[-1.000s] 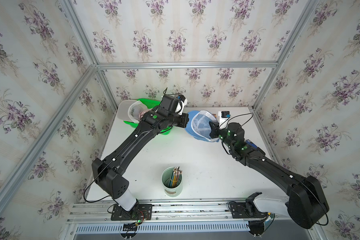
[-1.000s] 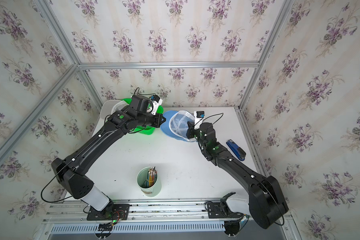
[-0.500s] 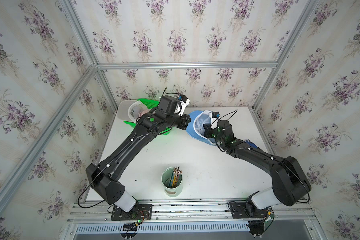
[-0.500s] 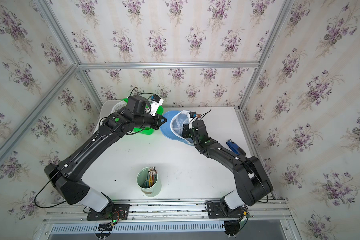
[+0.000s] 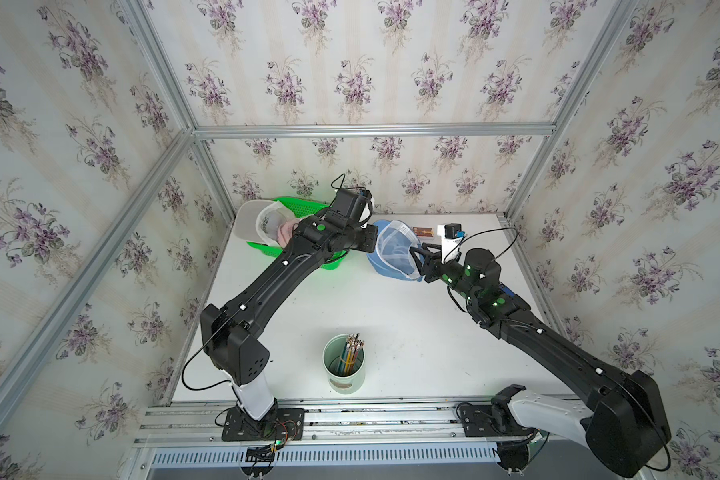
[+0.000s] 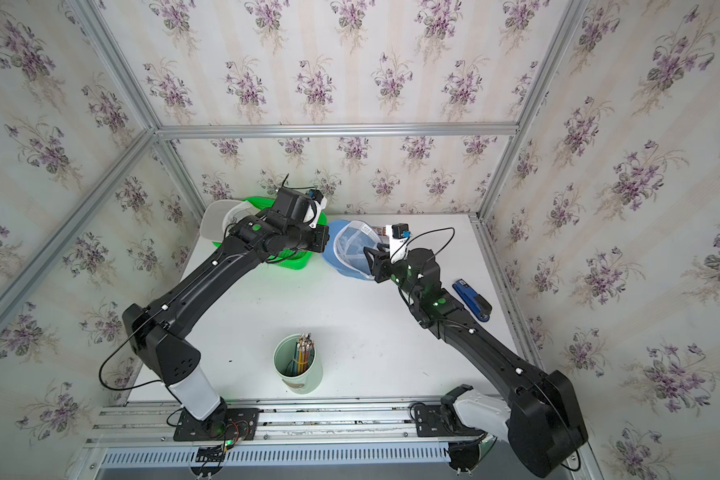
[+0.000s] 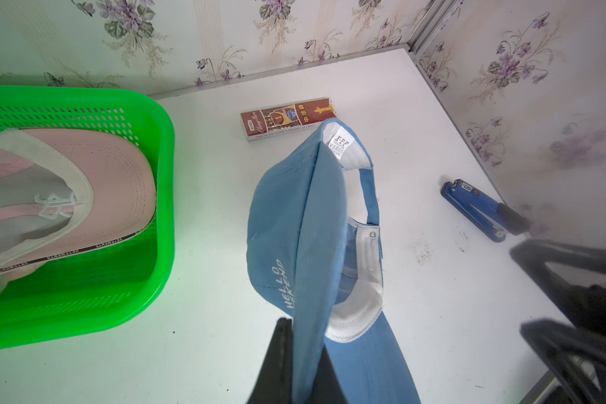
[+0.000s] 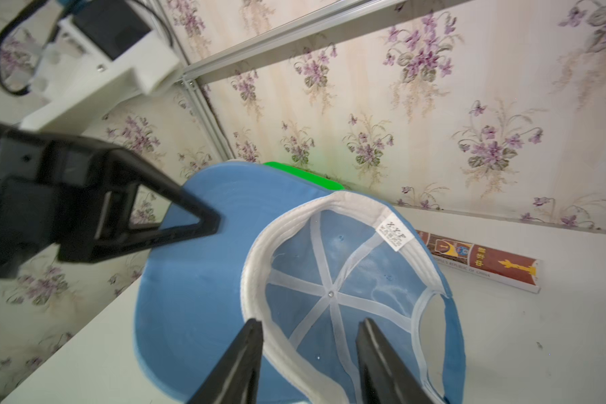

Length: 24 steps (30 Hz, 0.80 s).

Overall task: Turn the baseball cap inside out
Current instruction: Turn over the baseball cap, then place the baseball cap at the center of the board.

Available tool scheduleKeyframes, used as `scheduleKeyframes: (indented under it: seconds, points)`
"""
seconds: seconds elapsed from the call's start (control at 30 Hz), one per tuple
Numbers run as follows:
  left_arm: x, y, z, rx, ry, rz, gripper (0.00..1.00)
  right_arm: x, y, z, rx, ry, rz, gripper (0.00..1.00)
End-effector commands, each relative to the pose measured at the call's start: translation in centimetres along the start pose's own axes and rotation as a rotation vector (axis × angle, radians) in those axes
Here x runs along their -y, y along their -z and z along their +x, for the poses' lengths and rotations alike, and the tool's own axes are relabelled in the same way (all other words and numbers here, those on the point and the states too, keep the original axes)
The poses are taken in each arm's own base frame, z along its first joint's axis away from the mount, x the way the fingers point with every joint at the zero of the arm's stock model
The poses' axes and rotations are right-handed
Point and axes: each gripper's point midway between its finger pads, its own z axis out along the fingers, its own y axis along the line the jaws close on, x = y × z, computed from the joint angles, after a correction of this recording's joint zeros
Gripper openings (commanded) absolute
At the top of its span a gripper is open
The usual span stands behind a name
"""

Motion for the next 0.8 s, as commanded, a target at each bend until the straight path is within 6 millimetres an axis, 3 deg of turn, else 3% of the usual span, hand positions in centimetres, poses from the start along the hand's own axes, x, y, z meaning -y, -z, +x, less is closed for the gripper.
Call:
scheduleKeyframes:
  seconds: [0.0, 0.07, 0.1, 0.17, 0.3, 0.67, 0.77]
  points:
    - [-0.5, 0.0, -0.7, 0.009, 0.033, -0.035, 0.00, -2.4, 0.6, 1.2, -0.035, 0.084, -0.128, 0.51]
    - [-0.3, 0.0, -0.9, -0.004, 0.034, -0.031, 0.00, -2.8, 0.9, 1.5, -0.038, 0.125, -0.139, 0.52]
    - [-0.2, -0.1, -0.9, -0.010, 0.036, -0.030, 0.00, -4.2, 0.9, 2.0, -0.048, 0.161, -0.169, 0.53]
    - [0.0, -0.1, -1.0, -0.012, 0.036, -0.022, 0.00, -5.2, 0.8, 2.3, -0.057, 0.218, -0.179, 0.55]
    - [0.2, -0.4, -1.1, -0.029, 0.039, -0.018, 0.00, -6.1, -0.1, 2.6, -0.088, 0.274, -0.172, 0.59]
    - [0.8, -0.4, -0.7, -0.036, 0.042, 0.001, 0.00, -6.2, -3.6, 3.0, -0.123, 0.309, -0.130, 0.59]
    - [1.3, -0.3, -0.7, -0.031, 0.054, 0.029, 0.00, -6.3, -4.7, 3.5, -0.140, 0.311, -0.135, 0.54]
